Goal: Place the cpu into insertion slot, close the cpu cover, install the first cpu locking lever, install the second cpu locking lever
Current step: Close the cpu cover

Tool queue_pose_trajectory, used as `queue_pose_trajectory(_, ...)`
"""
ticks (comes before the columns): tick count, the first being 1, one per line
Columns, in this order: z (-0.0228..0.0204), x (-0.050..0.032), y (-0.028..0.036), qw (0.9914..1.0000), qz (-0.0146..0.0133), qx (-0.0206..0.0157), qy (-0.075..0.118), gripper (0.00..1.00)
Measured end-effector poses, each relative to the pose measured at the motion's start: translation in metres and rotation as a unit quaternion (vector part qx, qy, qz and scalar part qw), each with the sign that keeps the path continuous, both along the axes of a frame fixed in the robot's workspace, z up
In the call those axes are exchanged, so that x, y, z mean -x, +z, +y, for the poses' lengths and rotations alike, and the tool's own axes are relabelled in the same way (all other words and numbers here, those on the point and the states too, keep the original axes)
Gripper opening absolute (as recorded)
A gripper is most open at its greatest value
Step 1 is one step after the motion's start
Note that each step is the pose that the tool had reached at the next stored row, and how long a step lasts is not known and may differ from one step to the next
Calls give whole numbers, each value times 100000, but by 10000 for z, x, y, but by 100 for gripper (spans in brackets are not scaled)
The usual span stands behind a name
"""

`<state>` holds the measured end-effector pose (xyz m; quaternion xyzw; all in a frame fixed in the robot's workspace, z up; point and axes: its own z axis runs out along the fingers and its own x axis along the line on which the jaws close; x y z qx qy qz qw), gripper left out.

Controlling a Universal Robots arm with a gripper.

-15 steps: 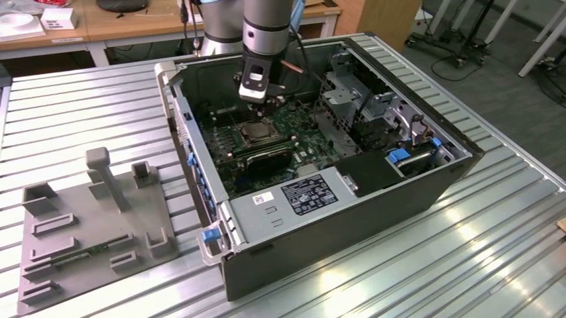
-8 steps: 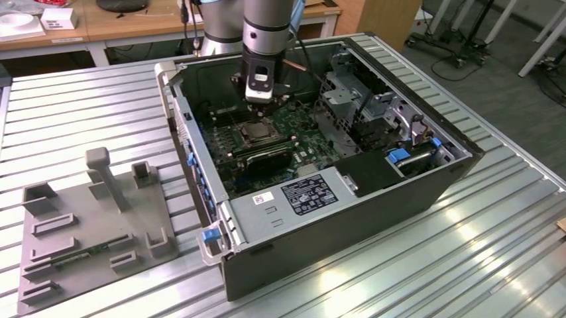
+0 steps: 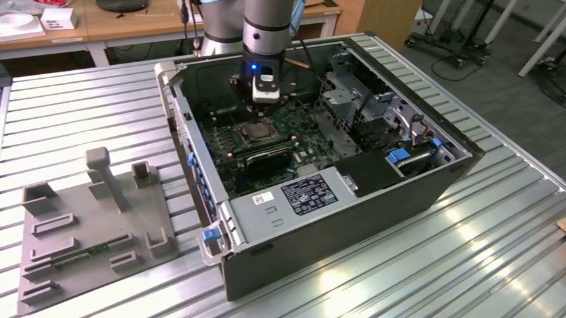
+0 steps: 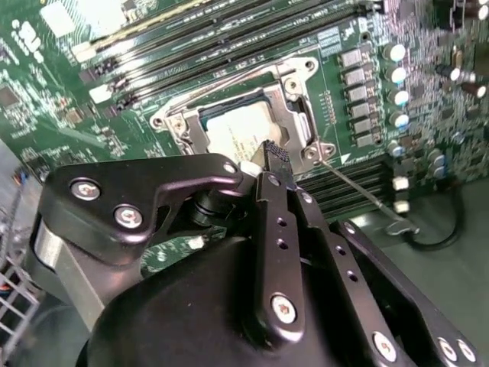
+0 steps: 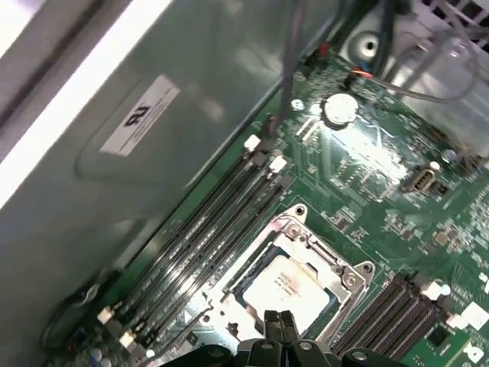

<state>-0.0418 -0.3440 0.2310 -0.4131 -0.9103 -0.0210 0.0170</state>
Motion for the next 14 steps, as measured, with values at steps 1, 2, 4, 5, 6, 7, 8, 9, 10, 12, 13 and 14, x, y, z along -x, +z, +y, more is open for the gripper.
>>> queue_pose_trajectory(1,0,0,0,99996,2,2,891,11)
queue_pose_trajectory(2,0,0,0,99983,1,1,1853,11)
queue_pose_trajectory(4,0,0,0,99933,1,1,3649,11)
queue_pose_trajectory(5,0,0,0,99897,0,5,4544,11)
queue_pose_trajectory(6,0,0,0,99852,2,3,5443,11)
queue_pose_trajectory(7,0,0,0,99799,0,0,6343,11)
queue_pose_trajectory(8,0,0,0,99738,0,2,7237,11)
queue_pose_trajectory(9,0,0,0,99662,0,2,8220,11)
queue_pose_trajectory(10,0,0,-1,99584,1,3,9109,11)
queue_pose_trajectory(12,0,0,-1,99404,-1,1,10900,11)
queue_pose_trajectory(13,0,0,-1,99303,1,1,11789,11)
queue_pose_trajectory(14,0,0,-1,99192,0,1,12684,11)
